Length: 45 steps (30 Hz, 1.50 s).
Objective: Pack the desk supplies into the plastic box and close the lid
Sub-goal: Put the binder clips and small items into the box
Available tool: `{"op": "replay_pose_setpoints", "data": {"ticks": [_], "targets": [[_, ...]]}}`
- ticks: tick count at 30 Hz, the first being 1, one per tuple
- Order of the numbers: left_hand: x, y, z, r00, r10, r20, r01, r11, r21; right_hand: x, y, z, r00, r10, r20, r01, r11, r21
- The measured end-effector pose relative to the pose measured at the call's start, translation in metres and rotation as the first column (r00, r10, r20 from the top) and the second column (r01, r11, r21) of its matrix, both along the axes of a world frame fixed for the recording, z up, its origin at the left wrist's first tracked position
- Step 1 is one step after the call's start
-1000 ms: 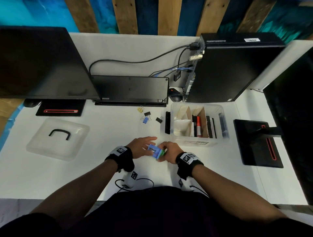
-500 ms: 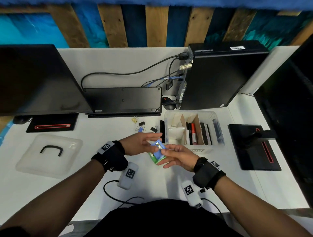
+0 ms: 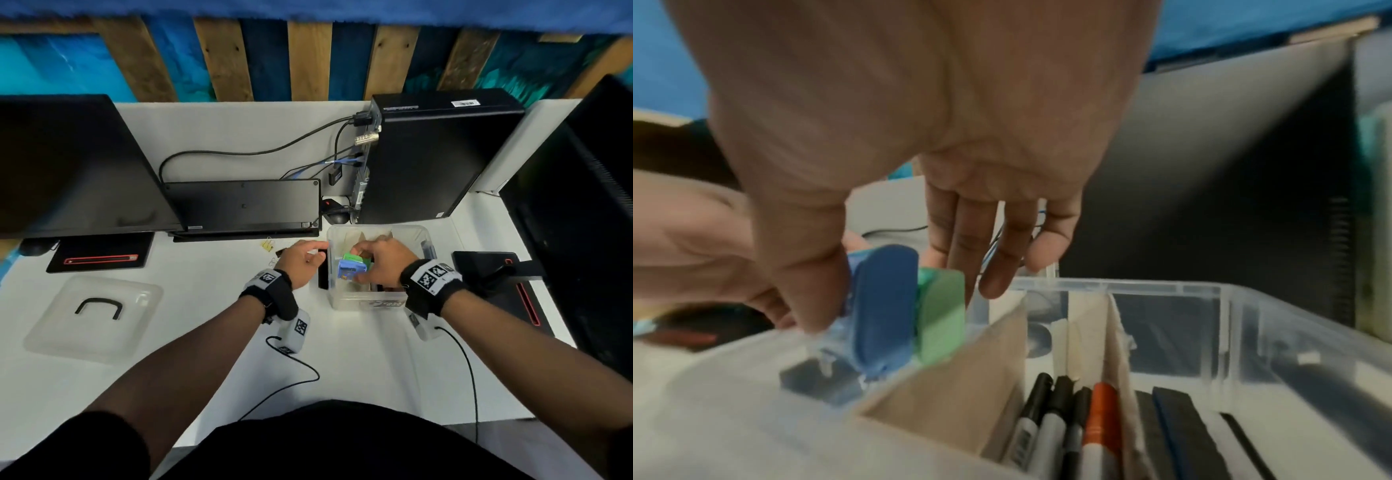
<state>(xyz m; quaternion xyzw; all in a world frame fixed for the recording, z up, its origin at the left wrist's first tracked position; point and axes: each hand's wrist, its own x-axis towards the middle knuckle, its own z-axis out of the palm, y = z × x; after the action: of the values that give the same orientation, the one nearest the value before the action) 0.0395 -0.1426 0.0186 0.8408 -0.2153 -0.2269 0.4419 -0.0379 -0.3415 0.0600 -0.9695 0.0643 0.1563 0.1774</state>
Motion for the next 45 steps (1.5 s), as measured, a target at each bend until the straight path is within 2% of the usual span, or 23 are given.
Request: {"op": "replay_pose_setpoints", "data": {"ticks": [3, 6, 13, 19, 24, 30, 33, 37, 41, 43, 45], "targets": [[-0.008, -0.001, -0.01, 0.999, -0.042, 0.01, 0.041, 0.997, 0.071, 0.0, 0.008, -0.002, 0.993, 0.107, -0.054, -0.115, 0.977, -0.179], [-0.011, 0.001, -0.014, 0.998, -0.058, 0.013, 0.056, 0.995, 0.086, 0.0, 0.013, -0.01, 0.988, 0.156, -0.019, -0.156, 0.958, -0.241], [-0.015, 0.004, -0.015, 0.994, -0.068, -0.084, 0.072, 0.996, 0.05, 0.001, 0.012, -0.021, 0.972, 0.233, -0.014, -0.226, 0.927, -0.299], [-0.018, 0.005, -0.015, 0.991, -0.075, -0.107, 0.08, 0.996, 0.043, 0.002, 0.01, -0.023, 0.973, 0.229, -0.035, -0.23, 0.935, -0.271], [-0.019, 0.007, -0.015, 0.992, -0.067, -0.109, 0.07, 0.997, 0.025, 0.002, 0.005, -0.025, 0.979, 0.202, -0.005, -0.2, 0.962, -0.188], [-0.016, 0.008, -0.018, 0.993, -0.075, -0.097, 0.078, 0.997, 0.03, 0.003, -0.001, -0.027, 0.997, 0.017, 0.081, -0.018, 1.0, 0.012], [-0.013, 0.015, -0.023, 0.996, -0.053, -0.07, 0.054, 0.998, 0.015, 0.001, -0.008, -0.03, 0.975, -0.149, 0.165, 0.114, 0.972, 0.205], [-0.006, 0.031, -0.036, 1.0, 0.021, 0.016, -0.021, 1.0, -0.011, -0.003, -0.013, -0.027, 0.935, -0.274, 0.226, 0.183, 0.917, 0.355], [0.01, 0.053, -0.058, 0.993, 0.098, 0.059, -0.105, 0.986, 0.129, -0.007, 0.007, -0.019, 0.913, -0.318, 0.257, 0.162, 0.858, 0.488], [0.021, 0.061, -0.067, 0.989, 0.102, 0.108, -0.127, 0.956, 0.264, -0.01, 0.032, -0.016, 0.936, -0.261, 0.236, 0.1, 0.841, 0.532], [0.033, 0.066, -0.072, 0.978, 0.089, 0.186, -0.161, 0.895, 0.416, -0.015, 0.063, -0.018, 0.954, -0.162, 0.254, -0.003, 0.839, 0.545]]}}
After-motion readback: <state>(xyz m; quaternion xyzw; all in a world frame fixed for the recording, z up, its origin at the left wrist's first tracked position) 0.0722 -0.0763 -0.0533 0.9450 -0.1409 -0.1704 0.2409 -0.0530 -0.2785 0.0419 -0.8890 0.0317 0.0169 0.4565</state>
